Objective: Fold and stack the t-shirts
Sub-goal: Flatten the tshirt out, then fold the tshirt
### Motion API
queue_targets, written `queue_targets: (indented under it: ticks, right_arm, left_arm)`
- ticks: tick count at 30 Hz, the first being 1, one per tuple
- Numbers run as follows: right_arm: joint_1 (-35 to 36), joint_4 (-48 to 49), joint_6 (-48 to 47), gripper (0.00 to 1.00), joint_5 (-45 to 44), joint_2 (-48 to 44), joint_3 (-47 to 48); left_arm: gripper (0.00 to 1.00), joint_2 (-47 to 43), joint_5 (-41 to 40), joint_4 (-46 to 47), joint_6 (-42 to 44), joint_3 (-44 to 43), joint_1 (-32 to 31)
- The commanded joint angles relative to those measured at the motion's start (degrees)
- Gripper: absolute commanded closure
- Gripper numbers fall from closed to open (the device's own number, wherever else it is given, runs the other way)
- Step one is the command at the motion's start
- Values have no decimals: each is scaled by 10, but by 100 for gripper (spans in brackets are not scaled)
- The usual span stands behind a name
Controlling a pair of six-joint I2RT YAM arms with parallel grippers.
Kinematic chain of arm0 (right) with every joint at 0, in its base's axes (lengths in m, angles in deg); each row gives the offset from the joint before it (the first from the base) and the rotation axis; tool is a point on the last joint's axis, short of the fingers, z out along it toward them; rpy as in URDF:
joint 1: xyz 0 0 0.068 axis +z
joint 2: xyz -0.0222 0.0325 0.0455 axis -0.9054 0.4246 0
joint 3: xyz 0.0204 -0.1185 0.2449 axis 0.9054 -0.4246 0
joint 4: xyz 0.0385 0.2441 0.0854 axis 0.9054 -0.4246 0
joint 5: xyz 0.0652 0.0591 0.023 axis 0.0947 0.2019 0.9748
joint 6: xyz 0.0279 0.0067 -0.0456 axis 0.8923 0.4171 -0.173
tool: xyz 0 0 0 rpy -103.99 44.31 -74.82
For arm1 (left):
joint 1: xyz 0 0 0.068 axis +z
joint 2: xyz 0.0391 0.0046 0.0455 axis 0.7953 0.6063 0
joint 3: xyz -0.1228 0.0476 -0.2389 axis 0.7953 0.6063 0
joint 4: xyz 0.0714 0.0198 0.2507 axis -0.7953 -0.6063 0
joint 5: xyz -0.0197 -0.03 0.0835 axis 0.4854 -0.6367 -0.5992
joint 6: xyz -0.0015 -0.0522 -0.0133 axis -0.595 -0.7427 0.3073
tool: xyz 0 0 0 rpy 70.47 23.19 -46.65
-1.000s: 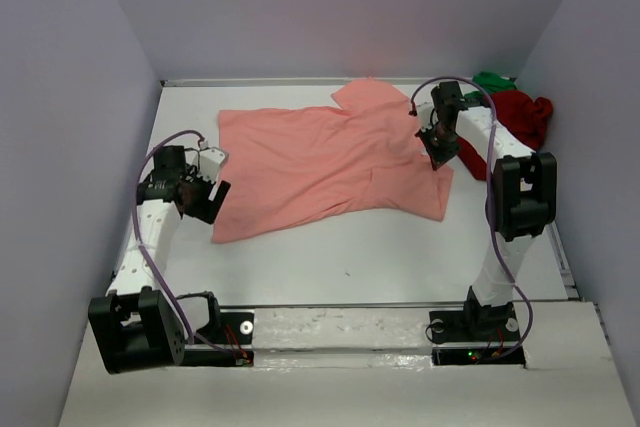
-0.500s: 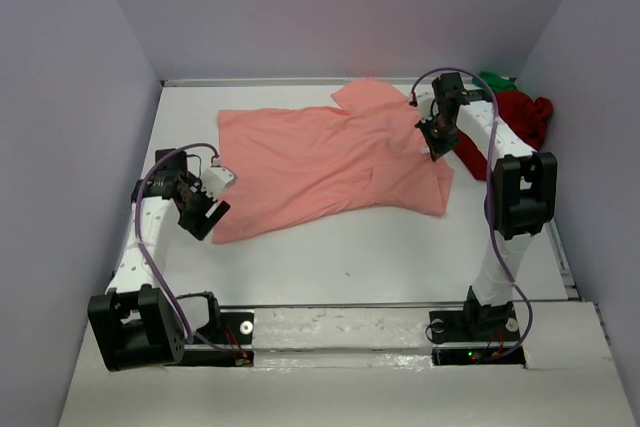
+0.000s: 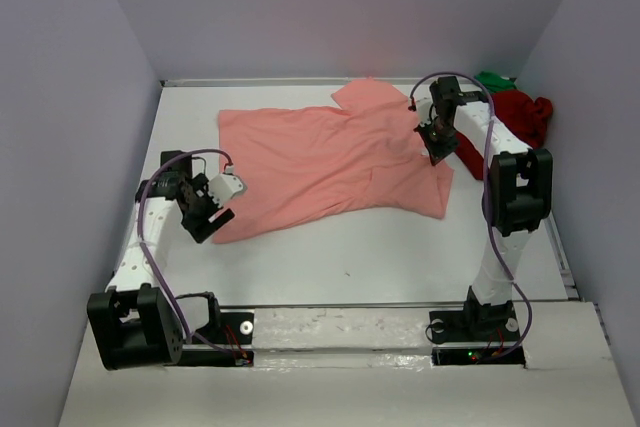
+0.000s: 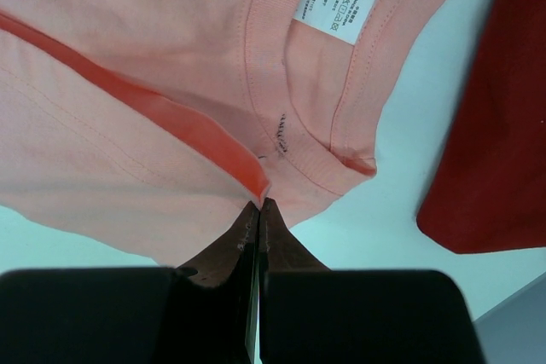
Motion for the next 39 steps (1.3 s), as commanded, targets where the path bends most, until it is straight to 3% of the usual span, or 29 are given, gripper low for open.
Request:
queue_targets:
  ticks: [1,9,19,39]
  right_arm:
    - [-3,-7,8,100,-7,2,16]
    - [-3,-10,10,100,-31,4,15]
    - [-3,-10,10,100,-47,17,19]
    - [-3,-14,11,100,-55,27,24]
  left_arm:
    - [14,17,11,24,39,16,-11]
    - [15,45,-3,72,54,37,-46]
    - [18,51,9,39,66,50,-114]
    - [20,54,11,-18,107,99,-120]
